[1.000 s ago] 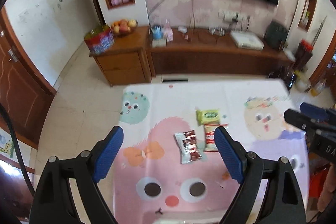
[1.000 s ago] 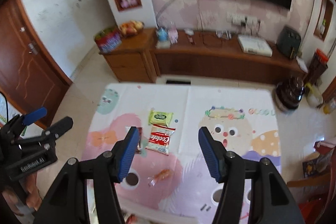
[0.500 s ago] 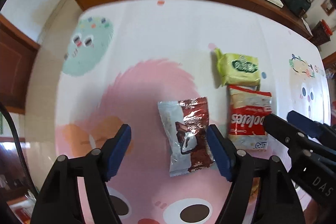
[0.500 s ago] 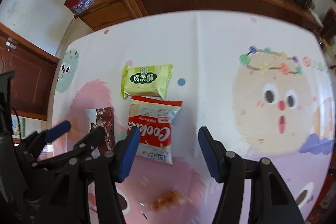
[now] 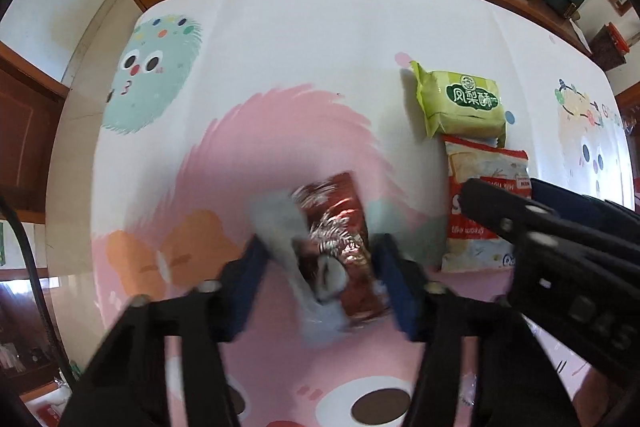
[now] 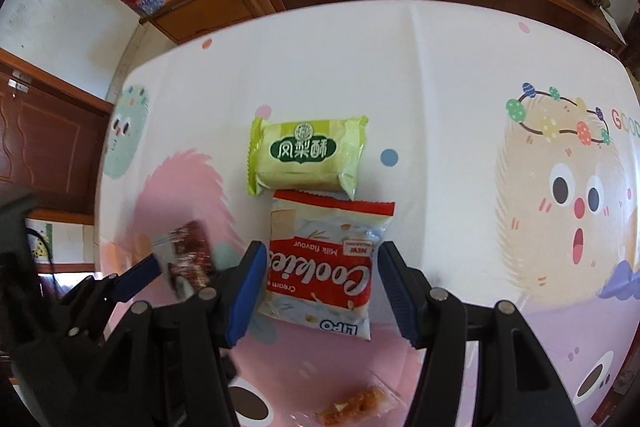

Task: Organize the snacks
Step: 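Grasp the brown chocolate packet with the left gripper while the right grasps the red-white Cookies bag, then lift both held packets and carry them over the white tray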

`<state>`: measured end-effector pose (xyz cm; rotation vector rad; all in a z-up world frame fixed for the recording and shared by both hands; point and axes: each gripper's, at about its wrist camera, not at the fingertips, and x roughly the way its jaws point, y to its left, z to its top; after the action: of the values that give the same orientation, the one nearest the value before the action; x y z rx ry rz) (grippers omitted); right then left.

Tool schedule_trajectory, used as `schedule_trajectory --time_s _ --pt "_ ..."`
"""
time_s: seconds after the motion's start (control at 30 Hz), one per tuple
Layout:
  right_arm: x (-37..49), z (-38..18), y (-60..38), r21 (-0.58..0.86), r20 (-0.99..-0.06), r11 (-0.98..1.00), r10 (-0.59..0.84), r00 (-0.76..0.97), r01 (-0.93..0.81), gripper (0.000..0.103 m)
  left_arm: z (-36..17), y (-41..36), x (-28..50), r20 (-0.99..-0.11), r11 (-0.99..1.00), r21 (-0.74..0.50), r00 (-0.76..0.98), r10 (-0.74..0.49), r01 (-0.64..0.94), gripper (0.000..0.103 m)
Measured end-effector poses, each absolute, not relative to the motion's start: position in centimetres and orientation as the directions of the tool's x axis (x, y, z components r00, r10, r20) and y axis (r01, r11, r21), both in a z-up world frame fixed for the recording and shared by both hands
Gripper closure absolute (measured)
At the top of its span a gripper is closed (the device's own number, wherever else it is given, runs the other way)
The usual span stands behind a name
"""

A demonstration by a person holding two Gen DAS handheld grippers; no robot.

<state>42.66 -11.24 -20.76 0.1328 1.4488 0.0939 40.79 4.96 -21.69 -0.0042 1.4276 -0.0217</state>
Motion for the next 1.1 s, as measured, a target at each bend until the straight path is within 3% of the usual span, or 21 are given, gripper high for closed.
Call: schedule_trajectory --time_s 0.1,0.27,0.33,0.4,0.57,0.83,1.1 --pt "42.8 -21.3 -10.5 0.116 -0.987 0.993 0.115 0.112 0.007 0.044 -21.5 5.5 40.1 -0.989 0.999 0.022 0.148 0.016 0.037 0.068" --pt "42.6 -21.5 -8.7 0.027 -0.993 0.999 0.032 0.116 -0.043 0.043 -21.3 6.5 38.9 -0.986 0.997 0.054 0.164 0.043 0.058 0.070" --pt "42.4 -21.8 -7.6 -0.040 -0.992 0.996 -0.029 0.121 -0.086 0.046 -21.2 6.9 38.7 -0.985 0.997 0.056 0.167 0.047 0.053 0.071" --pt "42.2 -21.7 -7.3 -0.066 -0.989 0.992 -0.052 0.136 -0.103 0.056 -20.9 7.1 38.4 -0.984 0.998 0.052 0.173 0.043 0.048 0.071" --pt "41.1 -20.4 -8.5 -0.056 -0.986 0.995 -0.043 0.163 -0.078 0.057 -18.3 7.7 37.5 -0.972 0.999 0.031 0.236 0.024 0.027 0.072" --pt "36.6 -11.3 -11.4 0.051 -0.953 0.997 0.066 0.295 -0.058 0.057 -7.9 7.4 32.3 -0.915 0.997 0.015 0.403 -0.016 0.073 0.073" --pt "26.5 -0.1 -14.5 0.111 -0.859 0.989 0.144 0.491 -0.096 0.057 2.4 6.0 22.5 -0.793 0.991 0.032 0.607 -0.056 0.132 0.073"
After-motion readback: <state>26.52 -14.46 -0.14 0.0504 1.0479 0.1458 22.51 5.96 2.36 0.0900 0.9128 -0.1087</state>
